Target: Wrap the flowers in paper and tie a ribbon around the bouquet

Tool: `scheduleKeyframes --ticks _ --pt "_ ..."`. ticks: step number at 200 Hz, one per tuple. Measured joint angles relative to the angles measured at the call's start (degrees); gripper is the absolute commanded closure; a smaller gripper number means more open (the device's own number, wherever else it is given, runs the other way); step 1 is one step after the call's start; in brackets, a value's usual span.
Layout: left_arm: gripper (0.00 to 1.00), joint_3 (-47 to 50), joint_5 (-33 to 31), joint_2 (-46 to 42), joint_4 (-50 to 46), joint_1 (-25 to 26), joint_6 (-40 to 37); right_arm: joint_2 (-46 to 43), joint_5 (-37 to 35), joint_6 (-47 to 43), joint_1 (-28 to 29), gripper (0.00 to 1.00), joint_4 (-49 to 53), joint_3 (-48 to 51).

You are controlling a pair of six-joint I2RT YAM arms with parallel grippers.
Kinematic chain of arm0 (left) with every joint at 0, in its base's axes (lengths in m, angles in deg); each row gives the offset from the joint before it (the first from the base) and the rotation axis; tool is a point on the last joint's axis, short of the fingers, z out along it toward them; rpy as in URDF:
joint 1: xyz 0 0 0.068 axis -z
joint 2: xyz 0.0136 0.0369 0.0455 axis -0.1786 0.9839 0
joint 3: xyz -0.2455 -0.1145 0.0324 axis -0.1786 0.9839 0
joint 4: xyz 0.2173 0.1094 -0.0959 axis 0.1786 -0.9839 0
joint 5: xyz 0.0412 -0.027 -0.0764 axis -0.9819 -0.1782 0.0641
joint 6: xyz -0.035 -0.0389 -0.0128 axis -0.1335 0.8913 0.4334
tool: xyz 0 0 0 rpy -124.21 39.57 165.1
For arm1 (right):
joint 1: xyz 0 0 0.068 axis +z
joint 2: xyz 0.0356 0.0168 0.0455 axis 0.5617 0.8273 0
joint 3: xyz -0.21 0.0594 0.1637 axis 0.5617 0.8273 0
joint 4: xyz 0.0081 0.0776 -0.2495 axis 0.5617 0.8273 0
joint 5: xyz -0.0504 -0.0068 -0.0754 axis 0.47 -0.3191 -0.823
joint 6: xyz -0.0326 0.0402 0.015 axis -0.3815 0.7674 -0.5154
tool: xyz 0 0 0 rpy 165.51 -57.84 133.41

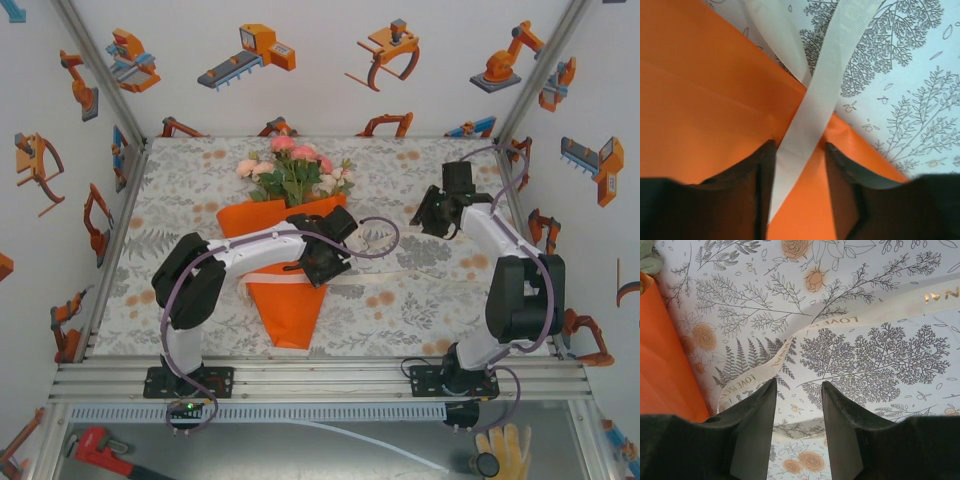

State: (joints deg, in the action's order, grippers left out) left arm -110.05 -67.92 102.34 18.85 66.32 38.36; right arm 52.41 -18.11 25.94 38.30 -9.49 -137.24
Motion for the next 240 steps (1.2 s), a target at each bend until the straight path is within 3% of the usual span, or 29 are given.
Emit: scheduleKeyframes --ticks 40,85,121,155,240 --pt "1.00 0.0 -1.4 0.0 1.5 -0.3 -0.5 0.0 -0.5 0.0 0.0 0.57 0.0 0.0" --pt "1.00 1.6 -2.5 -1.2 5.2 -1.0 -0.2 2.3 -4.9 0.0 0.0 0.50 0.7 -0.4" --pt "1.00 7.5 -1.7 -8.5 9.6 -2.7 2.4 9.3 -7.8 -0.3 -0.7 0.43 2.6 -4.8" --pt "1.00 9.8 0.3 -13.3 13.4 -2.9 3.7 13.7 -7.0 0.0 -1.1 0.42 2.0 -7.4" --pt "1.00 9.8 5.2 -13.2 15.2 -2.9 4.0 17.9 -5.1 2.7 -1.1 0.42 -0.1 -8.4"
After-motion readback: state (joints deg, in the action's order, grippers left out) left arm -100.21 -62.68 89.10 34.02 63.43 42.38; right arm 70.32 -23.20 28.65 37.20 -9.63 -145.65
